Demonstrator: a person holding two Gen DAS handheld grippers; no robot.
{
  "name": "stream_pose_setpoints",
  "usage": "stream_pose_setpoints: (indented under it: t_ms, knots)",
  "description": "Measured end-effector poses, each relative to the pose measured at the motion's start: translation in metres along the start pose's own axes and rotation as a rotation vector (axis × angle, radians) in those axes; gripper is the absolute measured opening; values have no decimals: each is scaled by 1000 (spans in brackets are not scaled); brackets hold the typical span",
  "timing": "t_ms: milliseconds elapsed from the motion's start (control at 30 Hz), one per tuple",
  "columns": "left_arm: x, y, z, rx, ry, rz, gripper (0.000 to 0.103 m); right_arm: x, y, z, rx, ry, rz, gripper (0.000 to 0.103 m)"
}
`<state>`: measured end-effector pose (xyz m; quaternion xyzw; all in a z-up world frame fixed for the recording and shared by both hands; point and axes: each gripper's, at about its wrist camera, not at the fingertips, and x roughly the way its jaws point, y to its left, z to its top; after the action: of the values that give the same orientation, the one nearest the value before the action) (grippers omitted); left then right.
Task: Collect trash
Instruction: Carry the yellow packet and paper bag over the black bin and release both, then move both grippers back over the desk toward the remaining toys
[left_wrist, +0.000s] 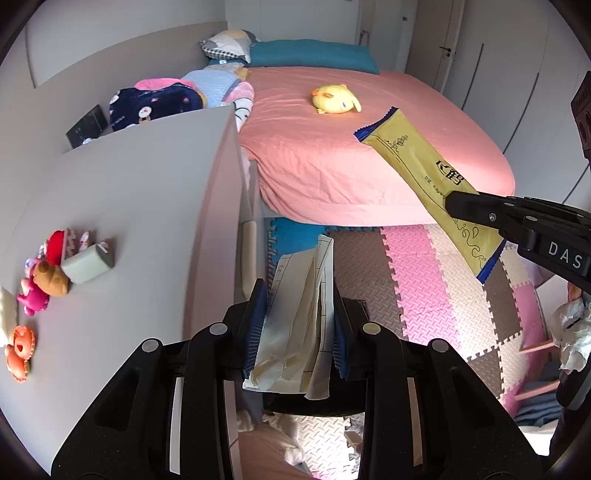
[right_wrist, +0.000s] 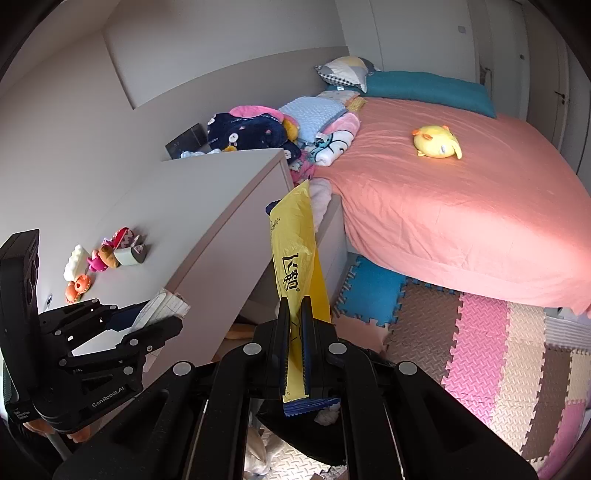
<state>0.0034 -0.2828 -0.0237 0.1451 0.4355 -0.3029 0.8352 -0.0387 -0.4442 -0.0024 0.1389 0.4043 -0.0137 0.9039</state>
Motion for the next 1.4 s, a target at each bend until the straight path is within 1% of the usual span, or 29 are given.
stream_pose_setpoints:
  t_ms: [400, 833, 933, 967, 1000, 1033, 1067, 1100, 1133, 1233, 1400]
  knots:
    - [16, -18, -2, 41, 36, -44, 31, 6, -17, -12, 41, 26, -23, 6]
    - [27, -15, -3, 40, 65, -58, 31, 17, -16, -13, 46, 51, -27, 6]
    - [29, -13, -3, 34, 75, -67, 35, 18, -16, -13, 48, 61, -21, 7]
    - [28, -12, -2, 30, 77, -72, 44, 18, -16, -12, 53, 61, -14, 8]
    - [28, -11, -2, 25, 78, -76, 65, 17, -17, -12, 57, 62, -9, 13]
    - [26, -10, -2, 23, 81, -74, 76, 17, -18, -12, 58, 62, -12, 26]
    - [25, -9, -2, 22, 73, -71, 90, 16, -19, -12, 59, 57, -21, 36]
    - [22, -8, -2, 25, 57, -61, 91, 15, -19, -11, 62, 50, -34, 54]
    - [20, -8, -3, 31, 48, -48, 92, 14, -19, -11, 67, 44, -46, 56]
    - [19, -6, -3, 35, 45, -17, 93, 12, -19, -10, 68, 36, -44, 57]
    - [20, 1, -4, 15, 52, -6, 93, 14, -20, -10, 73, 38, -49, 58]
